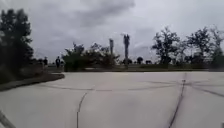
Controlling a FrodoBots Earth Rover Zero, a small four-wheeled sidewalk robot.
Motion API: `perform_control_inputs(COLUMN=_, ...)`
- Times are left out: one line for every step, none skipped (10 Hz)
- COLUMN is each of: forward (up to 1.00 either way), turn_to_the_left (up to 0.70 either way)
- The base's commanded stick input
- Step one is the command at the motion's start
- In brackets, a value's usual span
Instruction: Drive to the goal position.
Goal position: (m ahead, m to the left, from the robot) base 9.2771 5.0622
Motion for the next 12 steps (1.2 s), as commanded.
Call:
perform_control_inputs(forward=0.85, turn_to_the_left=0.00)
perform_control_inputs(forward=0.85, turn_to_the_left=0.00)
perform_control_inputs(forward=0.85, turn_to_the_left=0.00)
perform_control_inputs(forward=0.85, turn_to_the_left=0.00)
perform_control_inputs(forward=0.85, turn_to_the_left=0.00)
perform_control_inputs(forward=0.85, turn_to_the_left=0.00)
perform_control_inputs(forward=0.85, turn_to_the_left=0.00)
perform_control_inputs(forward=0.85, turn_to_the_left=0.00)
perform_control_inputs(forward=0.85, turn_to_the_left=0.00)
perform_control_inputs(forward=0.85, turn_to_the_left=0.00)
perform_control_inputs(forward=0.85, turn_to_the_left=0.00)
perform_control_inputs(forward=0.85, turn_to_the_left=0.00)
